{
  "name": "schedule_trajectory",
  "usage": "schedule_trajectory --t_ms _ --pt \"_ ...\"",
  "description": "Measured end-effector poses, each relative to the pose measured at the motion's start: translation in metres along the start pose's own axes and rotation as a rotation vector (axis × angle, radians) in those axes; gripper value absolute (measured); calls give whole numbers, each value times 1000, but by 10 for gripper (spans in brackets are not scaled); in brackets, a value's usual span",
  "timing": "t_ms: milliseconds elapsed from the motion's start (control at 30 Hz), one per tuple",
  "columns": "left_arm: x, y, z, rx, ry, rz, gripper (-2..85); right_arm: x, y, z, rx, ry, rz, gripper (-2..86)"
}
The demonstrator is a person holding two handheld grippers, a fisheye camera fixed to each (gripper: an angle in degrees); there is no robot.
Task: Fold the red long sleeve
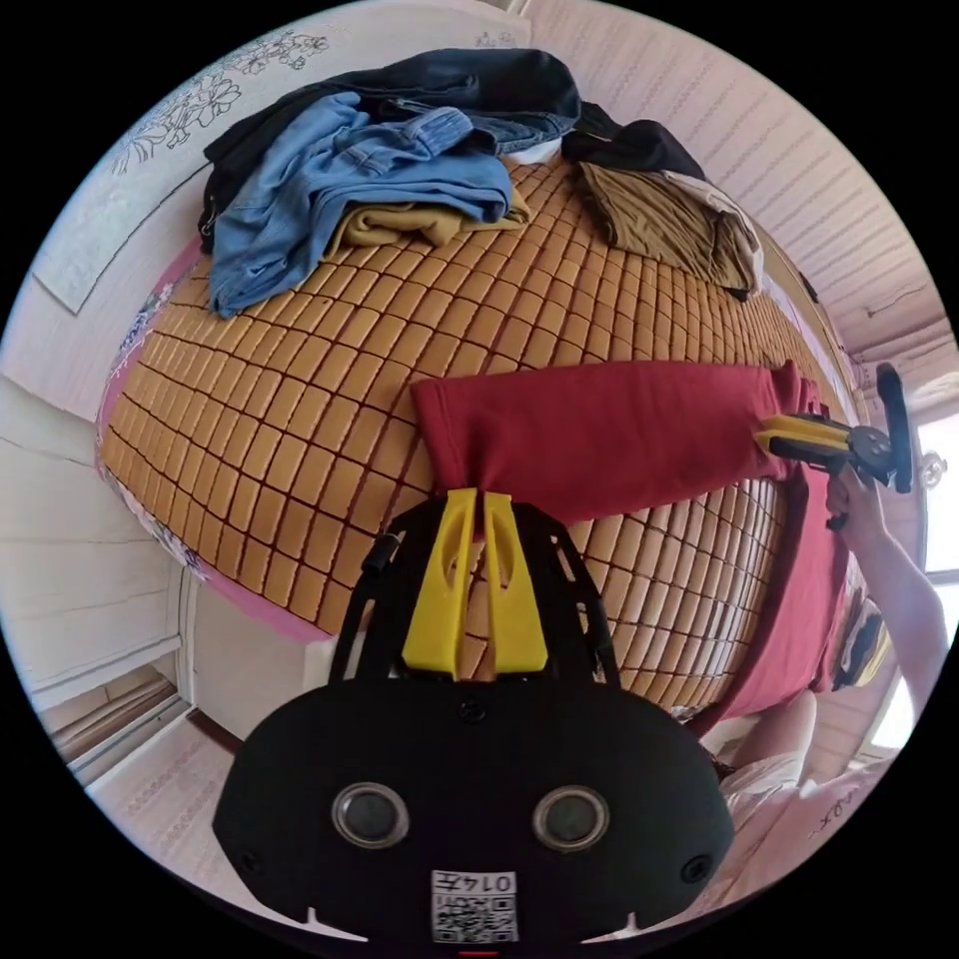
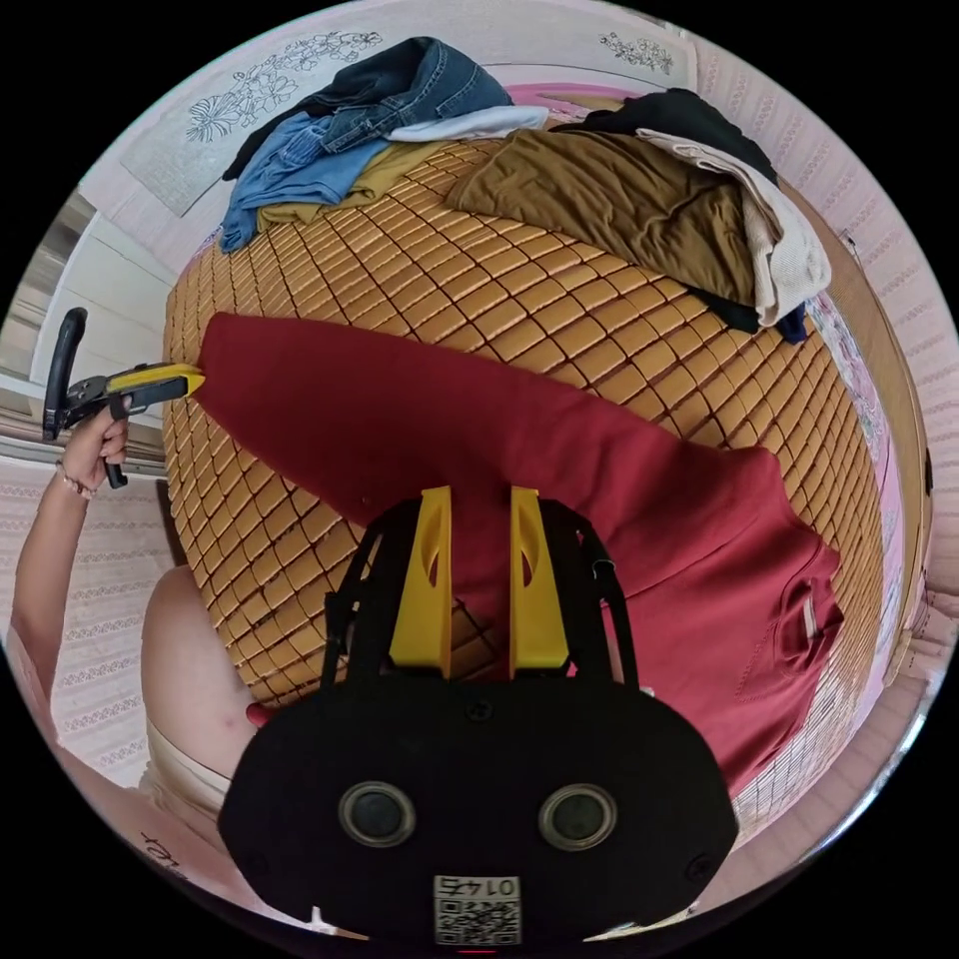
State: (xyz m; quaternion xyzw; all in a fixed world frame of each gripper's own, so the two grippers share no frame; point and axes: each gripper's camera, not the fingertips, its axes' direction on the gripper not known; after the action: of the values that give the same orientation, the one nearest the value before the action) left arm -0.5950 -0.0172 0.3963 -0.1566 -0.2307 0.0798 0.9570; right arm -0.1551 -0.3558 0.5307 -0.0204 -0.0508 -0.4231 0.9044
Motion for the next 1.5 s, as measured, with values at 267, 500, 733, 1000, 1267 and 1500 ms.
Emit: schedule_trajectory --t_ms 267,500,733,1000,1267,1500 --pt "3 -4 -21 36 49 -69 9 45 31 -44 158 -170 114 69" --pt "73 2 -63 171 9 176 42 150 165 -96 202 -190 165 95" --pt "234 -61 -33 114 65 519 81 266 256 -133 229 -48 504 134" --pt "313 -111 11 -8 -133 585 79 327 242 -122 69 89 662 161" --pt "339 -130 14 21 -316 643 23 324 203 -115 -77 231 534 87" --pt "333 -154 8 -10 -258 544 41 344 228 -163 122 143 657 14"
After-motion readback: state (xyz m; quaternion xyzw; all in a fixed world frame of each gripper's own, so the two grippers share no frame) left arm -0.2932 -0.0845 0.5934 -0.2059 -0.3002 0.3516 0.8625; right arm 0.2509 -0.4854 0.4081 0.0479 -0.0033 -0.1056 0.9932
